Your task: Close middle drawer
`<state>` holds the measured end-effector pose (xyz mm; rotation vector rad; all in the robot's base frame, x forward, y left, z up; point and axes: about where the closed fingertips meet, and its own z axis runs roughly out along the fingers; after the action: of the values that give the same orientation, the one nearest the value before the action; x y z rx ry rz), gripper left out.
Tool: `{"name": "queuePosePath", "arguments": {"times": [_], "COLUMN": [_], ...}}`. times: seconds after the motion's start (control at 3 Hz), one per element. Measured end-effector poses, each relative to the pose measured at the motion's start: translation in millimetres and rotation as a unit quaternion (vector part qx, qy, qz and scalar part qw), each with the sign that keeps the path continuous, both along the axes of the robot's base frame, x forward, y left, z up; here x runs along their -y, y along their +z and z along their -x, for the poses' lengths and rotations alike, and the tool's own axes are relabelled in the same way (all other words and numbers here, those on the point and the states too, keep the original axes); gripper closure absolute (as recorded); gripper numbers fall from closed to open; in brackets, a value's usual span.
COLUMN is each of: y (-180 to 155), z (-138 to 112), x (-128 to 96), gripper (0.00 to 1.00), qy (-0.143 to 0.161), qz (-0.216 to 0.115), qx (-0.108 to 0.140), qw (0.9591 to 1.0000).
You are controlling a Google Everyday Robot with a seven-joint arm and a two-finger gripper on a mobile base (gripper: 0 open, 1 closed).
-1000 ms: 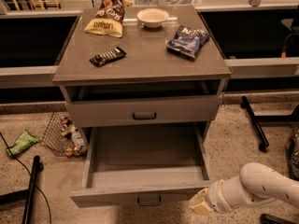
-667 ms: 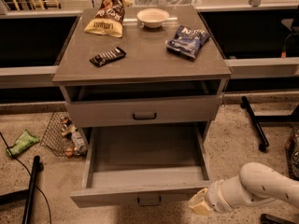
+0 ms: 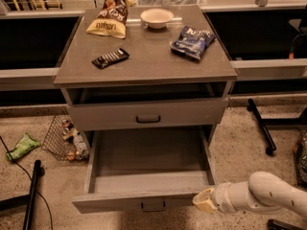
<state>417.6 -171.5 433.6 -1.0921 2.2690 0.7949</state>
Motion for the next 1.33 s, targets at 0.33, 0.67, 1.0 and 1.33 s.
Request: {"name": "queuePosePath", "arguments": {"times": [0.33,0.67,1.0,1.33], "y": [-7.6,-16.8,-16.8,-23.5], "z": [-9.2,-27.6,-27.6,-59.6], "x": [3.3,7.1,7.1,11.1], "gripper": [1.00,1.00,1.00,1.00], "qy": [-0.015,-0.036,-0.036,-0.056], "qz": [-0.005,-0.013,-0.013,-0.031], "qx": [0.003,0.008,0.008,0.012], "qw": [0.9999,0.9992,0.9992,0.9978]}}
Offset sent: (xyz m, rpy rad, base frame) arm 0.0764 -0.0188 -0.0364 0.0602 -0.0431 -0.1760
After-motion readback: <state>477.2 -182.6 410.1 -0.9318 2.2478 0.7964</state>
